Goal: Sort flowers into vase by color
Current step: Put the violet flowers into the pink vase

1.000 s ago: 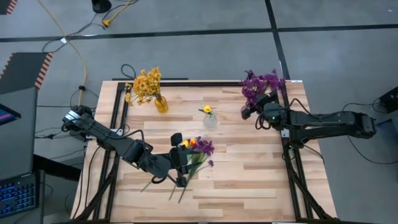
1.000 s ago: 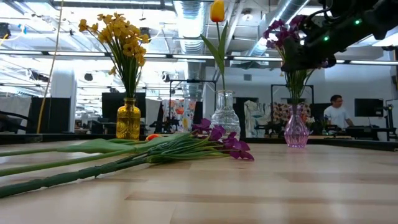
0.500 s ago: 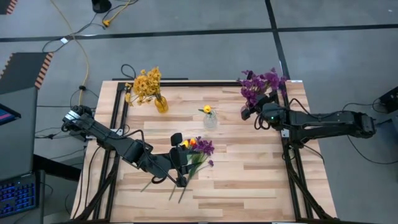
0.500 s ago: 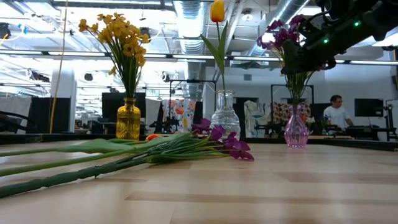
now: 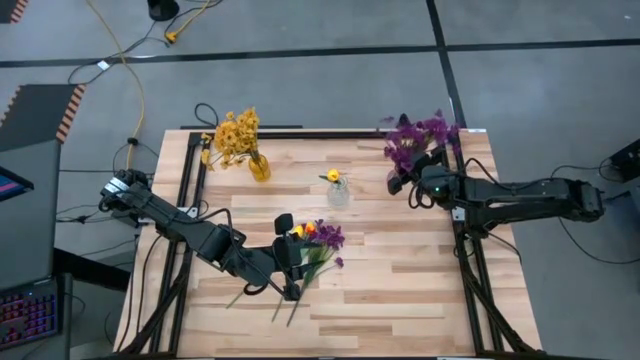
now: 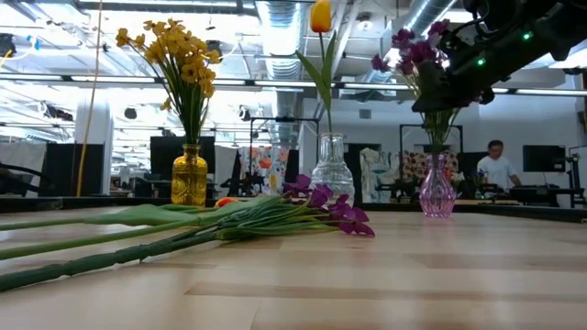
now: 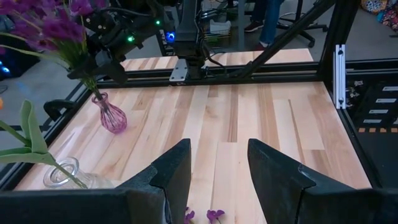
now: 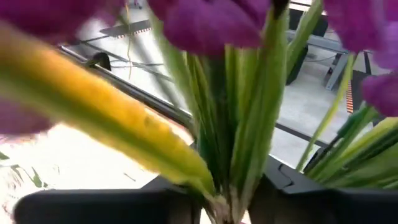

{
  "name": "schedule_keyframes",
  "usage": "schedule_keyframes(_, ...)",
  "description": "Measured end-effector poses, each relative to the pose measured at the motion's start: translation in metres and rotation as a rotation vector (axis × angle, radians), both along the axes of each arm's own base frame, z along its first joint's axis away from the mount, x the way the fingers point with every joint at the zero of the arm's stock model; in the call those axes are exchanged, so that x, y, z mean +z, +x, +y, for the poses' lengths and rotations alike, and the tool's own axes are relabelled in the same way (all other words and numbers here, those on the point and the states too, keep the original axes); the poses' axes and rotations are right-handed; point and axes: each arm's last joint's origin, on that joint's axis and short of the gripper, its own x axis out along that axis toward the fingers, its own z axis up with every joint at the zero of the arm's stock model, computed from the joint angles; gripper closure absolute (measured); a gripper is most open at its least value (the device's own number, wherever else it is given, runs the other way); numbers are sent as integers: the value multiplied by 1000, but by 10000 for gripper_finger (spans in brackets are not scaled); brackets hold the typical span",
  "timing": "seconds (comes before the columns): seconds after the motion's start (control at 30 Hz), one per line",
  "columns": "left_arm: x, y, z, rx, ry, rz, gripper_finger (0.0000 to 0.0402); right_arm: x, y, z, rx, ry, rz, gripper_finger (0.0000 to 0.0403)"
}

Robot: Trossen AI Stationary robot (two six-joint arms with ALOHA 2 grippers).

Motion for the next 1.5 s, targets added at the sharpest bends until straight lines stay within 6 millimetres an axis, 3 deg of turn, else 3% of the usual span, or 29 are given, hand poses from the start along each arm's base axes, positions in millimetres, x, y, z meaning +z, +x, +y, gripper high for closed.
schedule_keyframes(0.33, 0, 0, 0, 0, 0, 0, 255, 0, 0, 0, -1, -1, -5, 218)
schedule_keyframes(0.73, 0, 0, 0, 0, 0, 0, 255, 1, 0, 0, -4, -4, -6, 209)
schedule_keyframes(1.1, 0, 0, 0, 0, 0, -1, 255, 1, 0, 0, -4, -4, -8, 162)
schedule_keyframes(1.5, 0, 0, 0, 0, 0, -1, 255, 6, -3, 6, 27, -6, -32, 159)
